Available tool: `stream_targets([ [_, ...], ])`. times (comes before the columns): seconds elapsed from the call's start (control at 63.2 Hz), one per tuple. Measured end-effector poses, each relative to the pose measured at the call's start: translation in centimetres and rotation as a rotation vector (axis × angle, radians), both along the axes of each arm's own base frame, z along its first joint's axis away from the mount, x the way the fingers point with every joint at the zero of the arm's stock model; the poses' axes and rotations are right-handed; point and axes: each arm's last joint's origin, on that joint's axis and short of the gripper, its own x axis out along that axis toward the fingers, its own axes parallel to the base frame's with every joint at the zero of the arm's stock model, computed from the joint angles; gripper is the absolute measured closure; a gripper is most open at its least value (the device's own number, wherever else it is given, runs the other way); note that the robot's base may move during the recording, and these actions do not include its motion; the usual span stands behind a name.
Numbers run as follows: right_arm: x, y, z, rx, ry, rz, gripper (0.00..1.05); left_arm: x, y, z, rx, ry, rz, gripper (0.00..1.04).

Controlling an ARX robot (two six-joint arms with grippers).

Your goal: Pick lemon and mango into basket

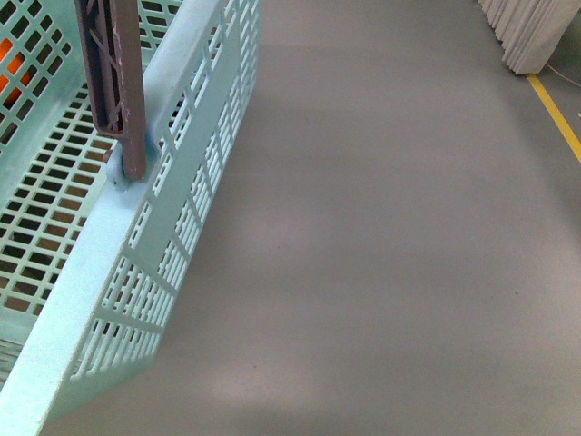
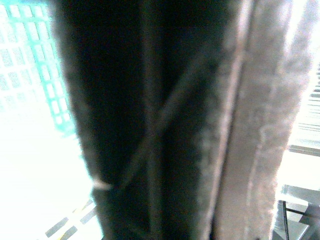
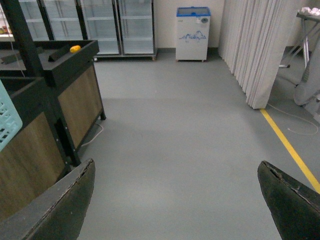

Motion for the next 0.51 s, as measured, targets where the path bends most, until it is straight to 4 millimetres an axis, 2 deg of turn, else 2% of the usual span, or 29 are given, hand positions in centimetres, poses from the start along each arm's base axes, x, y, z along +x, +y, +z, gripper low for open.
stream_targets([
  [0.507,0.0,0.0,0.0,0.0,0.0,-0.002,0.09,0.01,0.0,0.06,0.0,-0.002,0.0,0.89],
])
